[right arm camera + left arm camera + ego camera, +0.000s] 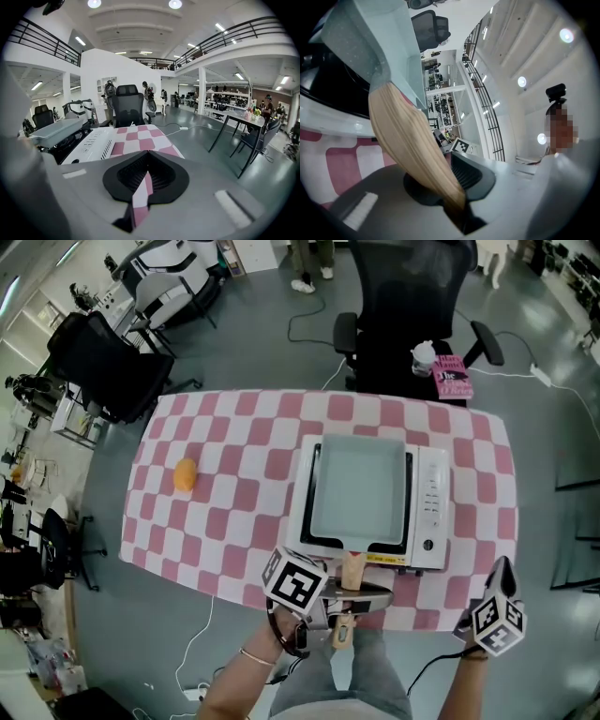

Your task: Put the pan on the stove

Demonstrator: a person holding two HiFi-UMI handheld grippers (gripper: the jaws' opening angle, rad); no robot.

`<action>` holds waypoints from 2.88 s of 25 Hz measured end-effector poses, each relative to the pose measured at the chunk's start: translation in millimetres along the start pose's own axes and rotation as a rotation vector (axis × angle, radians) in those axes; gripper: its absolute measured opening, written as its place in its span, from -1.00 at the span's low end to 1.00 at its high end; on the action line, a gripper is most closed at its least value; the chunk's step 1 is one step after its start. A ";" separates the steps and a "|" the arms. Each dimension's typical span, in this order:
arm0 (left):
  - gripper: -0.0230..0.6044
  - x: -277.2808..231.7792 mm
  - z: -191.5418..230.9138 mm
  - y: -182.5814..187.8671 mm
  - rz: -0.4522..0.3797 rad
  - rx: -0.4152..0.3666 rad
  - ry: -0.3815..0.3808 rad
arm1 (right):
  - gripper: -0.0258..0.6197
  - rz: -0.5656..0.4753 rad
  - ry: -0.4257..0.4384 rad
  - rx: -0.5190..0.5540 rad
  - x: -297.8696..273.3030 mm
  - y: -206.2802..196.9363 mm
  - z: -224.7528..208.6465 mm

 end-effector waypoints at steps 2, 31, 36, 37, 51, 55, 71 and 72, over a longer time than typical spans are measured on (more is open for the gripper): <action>-0.78 -0.4 0.6 -0.7 0.000 0.001 -0.002 | -0.89 0.001 0.005 0.001 -1.5 -0.3 1.2; -0.82 4.8 18.0 -7.0 0.018 -0.007 -0.010 | -0.89 0.025 0.044 0.006 -10.5 -7.9 17.9; -0.80 5.3 16.2 -7.4 0.021 0.020 -0.032 | -0.89 0.023 0.047 0.006 -9.8 -5.8 19.8; -0.79 5.2 15.4 -7.6 0.021 0.034 -0.041 | -0.89 0.024 0.047 0.006 -9.6 -5.9 20.1; -0.33 18.4 28.4 7.4 -0.059 0.063 0.037 | -0.89 0.000 0.064 0.015 1.9 7.2 28.9; -0.29 33.8 26.9 13.7 -0.111 0.059 0.073 | -0.89 -0.015 0.071 0.019 8.1 16.2 33.1; -0.55 188.7 3.8 80.4 -0.578 -0.373 0.685 | -0.89 -0.152 0.154 0.009 23.4 84.4 79.1; -0.59 200.0 -7.4 89.4 -0.626 -0.437 0.729 | -0.89 -0.165 0.164 0.008 23.1 90.9 84.3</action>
Point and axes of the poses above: the fingertips, and each gripper's own axes: x backward along the fingers, z to its left, y out of its top, the point moved 1 cm from there along x, backward along the fingers, and after that the axes turned 11 degrees about -z, right-handed, at the moved point
